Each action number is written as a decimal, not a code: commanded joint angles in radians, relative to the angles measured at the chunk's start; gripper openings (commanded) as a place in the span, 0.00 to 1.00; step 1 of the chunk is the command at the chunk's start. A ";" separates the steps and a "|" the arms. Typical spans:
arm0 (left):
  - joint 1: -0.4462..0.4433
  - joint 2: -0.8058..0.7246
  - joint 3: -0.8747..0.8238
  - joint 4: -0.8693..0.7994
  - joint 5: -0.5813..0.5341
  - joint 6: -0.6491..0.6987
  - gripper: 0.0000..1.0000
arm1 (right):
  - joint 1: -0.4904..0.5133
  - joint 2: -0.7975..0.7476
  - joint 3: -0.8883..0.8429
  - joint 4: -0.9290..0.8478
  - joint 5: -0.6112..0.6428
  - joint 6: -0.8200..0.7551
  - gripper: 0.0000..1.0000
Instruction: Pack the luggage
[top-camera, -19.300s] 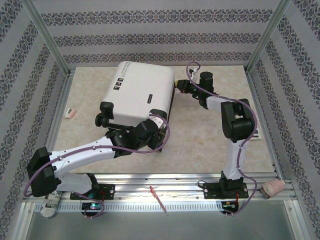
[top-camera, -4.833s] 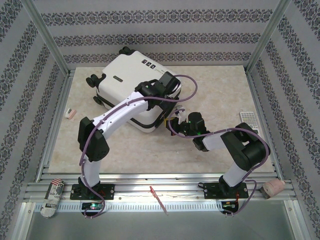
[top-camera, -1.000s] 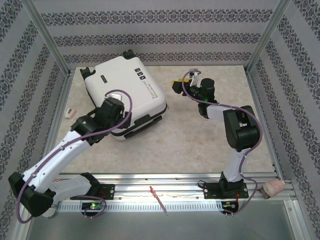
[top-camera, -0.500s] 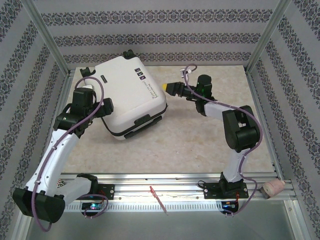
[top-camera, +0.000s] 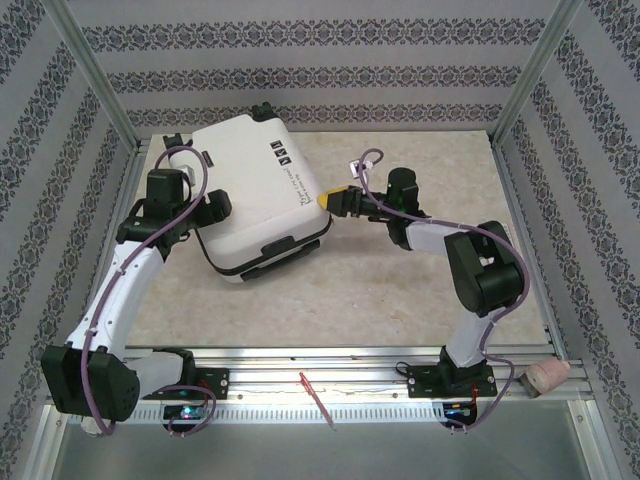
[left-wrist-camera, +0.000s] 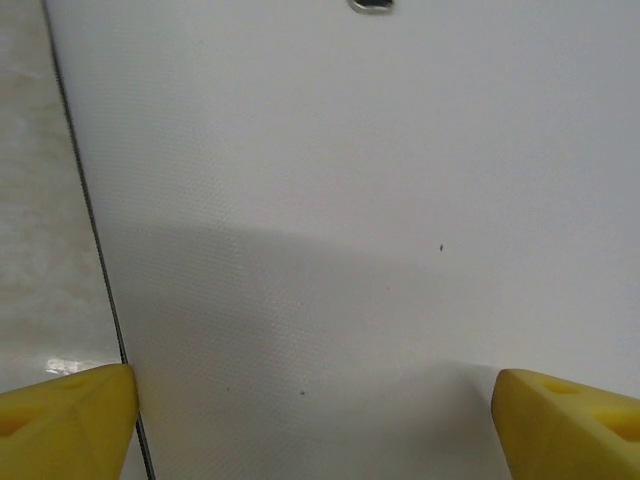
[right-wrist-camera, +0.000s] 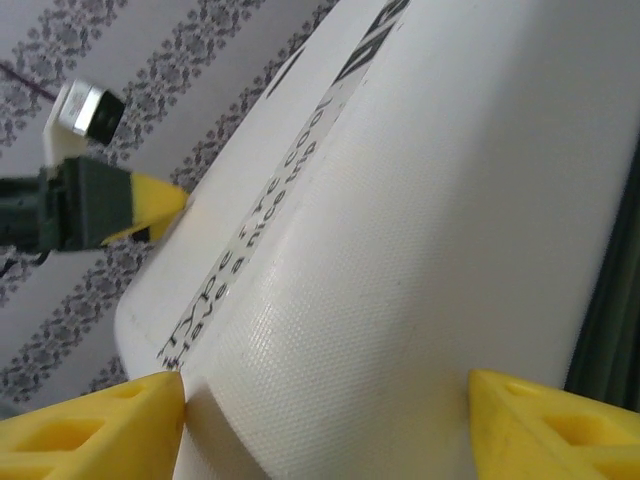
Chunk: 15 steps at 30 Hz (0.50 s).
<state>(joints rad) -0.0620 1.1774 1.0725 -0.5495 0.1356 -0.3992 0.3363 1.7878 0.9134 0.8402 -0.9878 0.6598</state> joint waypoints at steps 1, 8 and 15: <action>-0.010 0.013 -0.004 0.094 0.103 -0.016 0.89 | 0.099 -0.103 -0.096 0.024 -0.175 -0.054 0.68; -0.009 0.018 0.003 0.092 0.112 0.010 0.89 | 0.211 -0.290 -0.270 -0.064 -0.143 -0.162 0.65; -0.022 0.053 0.128 0.026 0.049 0.084 0.86 | 0.205 -0.488 -0.357 -0.422 0.277 -0.450 0.53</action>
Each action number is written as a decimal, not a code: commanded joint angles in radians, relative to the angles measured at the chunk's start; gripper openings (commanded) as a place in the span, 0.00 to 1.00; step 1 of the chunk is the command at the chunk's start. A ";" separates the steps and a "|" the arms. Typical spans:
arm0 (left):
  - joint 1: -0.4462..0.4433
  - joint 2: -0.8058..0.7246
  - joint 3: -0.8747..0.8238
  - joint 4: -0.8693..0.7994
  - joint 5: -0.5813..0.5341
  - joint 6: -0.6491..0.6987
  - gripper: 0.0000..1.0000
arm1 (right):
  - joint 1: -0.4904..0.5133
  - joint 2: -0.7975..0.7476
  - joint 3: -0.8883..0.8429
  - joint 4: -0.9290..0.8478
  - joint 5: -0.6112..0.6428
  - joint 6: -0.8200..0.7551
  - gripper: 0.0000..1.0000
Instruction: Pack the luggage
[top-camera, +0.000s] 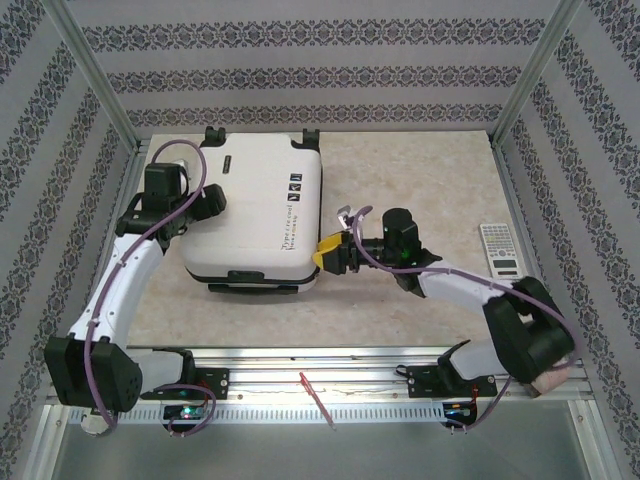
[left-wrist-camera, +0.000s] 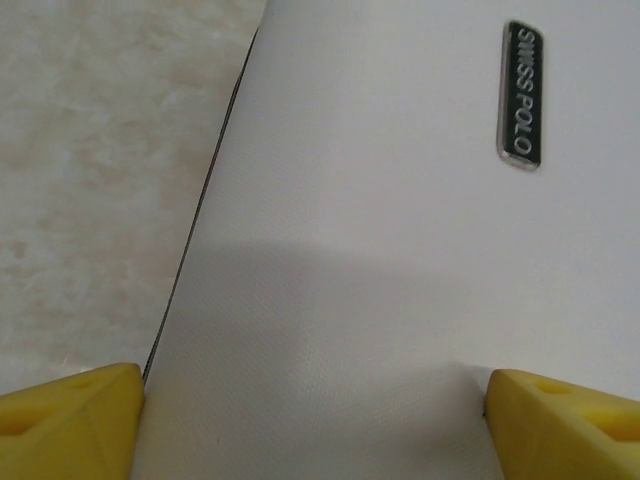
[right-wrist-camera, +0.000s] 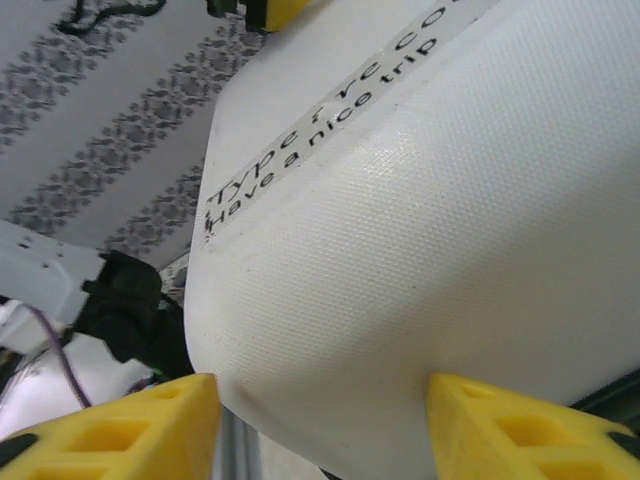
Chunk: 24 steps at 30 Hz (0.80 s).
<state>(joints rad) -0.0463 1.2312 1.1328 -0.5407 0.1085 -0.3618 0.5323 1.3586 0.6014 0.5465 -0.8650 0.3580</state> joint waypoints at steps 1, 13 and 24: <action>-0.047 -0.011 0.080 0.018 0.064 0.057 0.86 | 0.009 -0.078 -0.077 -0.098 0.192 -0.135 0.51; -0.550 0.142 0.346 -0.106 -0.342 0.176 0.86 | 0.085 -0.116 -0.252 0.048 0.353 -0.163 0.44; -0.765 0.488 0.657 -0.440 -0.604 0.156 0.81 | 0.170 0.027 -0.244 0.158 0.339 -0.183 0.40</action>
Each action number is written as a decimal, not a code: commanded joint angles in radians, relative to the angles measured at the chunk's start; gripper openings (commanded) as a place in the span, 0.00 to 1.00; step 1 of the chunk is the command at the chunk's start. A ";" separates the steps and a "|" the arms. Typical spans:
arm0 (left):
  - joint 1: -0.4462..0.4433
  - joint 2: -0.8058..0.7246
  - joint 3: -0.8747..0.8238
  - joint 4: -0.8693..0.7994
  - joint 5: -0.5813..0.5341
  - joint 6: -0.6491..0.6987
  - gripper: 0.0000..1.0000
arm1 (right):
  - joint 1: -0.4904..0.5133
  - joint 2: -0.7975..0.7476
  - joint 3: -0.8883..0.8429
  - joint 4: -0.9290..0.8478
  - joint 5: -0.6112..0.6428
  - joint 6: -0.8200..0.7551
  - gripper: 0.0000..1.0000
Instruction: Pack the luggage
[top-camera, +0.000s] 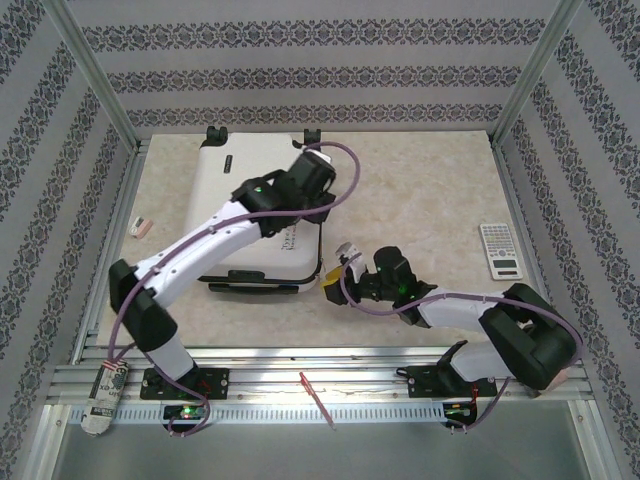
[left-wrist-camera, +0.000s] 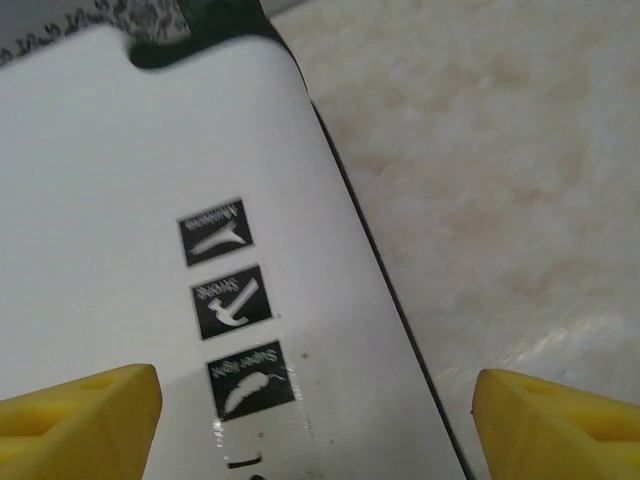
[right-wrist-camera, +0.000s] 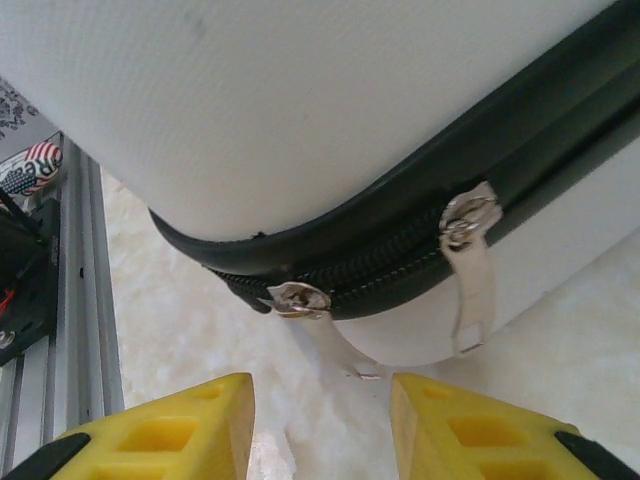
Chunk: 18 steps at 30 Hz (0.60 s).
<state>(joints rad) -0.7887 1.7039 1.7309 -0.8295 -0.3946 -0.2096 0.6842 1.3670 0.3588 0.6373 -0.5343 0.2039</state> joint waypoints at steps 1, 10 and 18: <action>-0.027 0.022 0.059 -0.153 -0.096 0.000 0.81 | 0.024 0.026 0.002 0.068 0.011 -0.032 0.40; -0.030 0.065 0.037 -0.162 -0.127 -0.040 0.80 | 0.040 0.098 0.048 0.105 0.042 -0.051 0.38; -0.030 0.092 0.007 -0.160 -0.141 -0.058 0.78 | 0.037 0.130 0.106 0.111 0.036 -0.073 0.35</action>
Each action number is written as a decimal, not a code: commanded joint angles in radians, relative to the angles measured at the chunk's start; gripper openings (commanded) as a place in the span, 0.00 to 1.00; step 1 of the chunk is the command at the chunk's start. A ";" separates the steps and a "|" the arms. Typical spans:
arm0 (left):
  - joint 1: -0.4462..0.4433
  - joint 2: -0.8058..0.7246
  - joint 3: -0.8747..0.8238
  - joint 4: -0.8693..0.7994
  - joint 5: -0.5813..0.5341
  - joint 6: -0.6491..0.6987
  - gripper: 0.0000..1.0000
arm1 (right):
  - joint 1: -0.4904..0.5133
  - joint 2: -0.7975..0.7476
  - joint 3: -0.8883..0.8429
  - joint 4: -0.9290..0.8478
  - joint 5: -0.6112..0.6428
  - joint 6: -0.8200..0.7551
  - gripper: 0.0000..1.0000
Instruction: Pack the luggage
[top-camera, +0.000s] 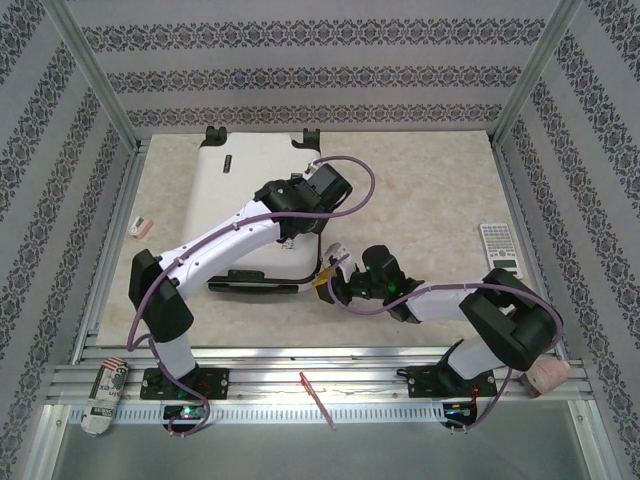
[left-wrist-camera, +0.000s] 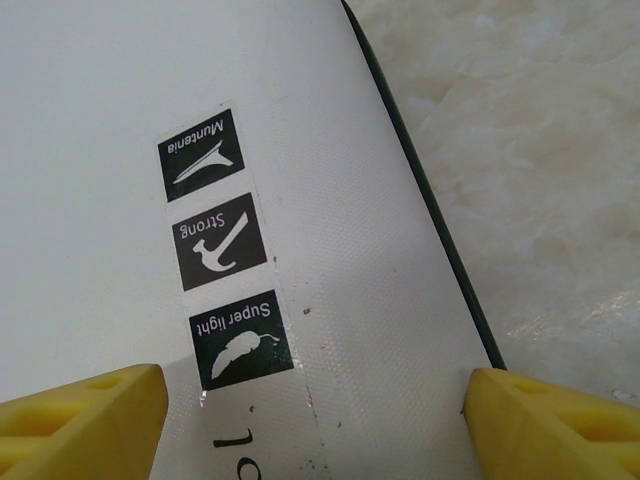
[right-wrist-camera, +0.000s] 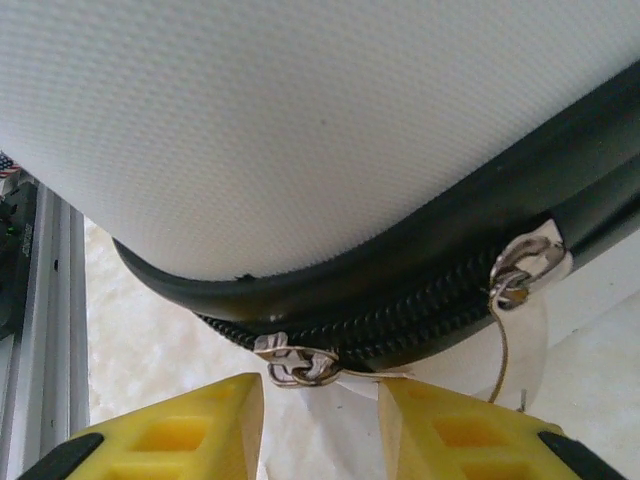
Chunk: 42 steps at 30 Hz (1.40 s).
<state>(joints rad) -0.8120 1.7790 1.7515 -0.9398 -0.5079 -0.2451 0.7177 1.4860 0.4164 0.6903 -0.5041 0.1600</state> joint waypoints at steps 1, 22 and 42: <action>-0.007 0.018 -0.018 -0.050 -0.025 -0.025 0.78 | 0.005 0.013 0.044 0.060 0.007 -0.029 0.34; -0.007 0.028 -0.040 -0.038 -0.024 -0.019 0.77 | -0.014 -0.049 0.017 0.023 0.019 -0.030 0.24; -0.006 0.046 -0.040 -0.047 -0.020 -0.018 0.76 | -0.018 -0.080 0.034 0.039 0.031 -0.016 0.27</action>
<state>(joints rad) -0.8124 1.7851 1.7386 -0.9306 -0.5102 -0.2626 0.7086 1.4643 0.4297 0.6731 -0.4725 0.1539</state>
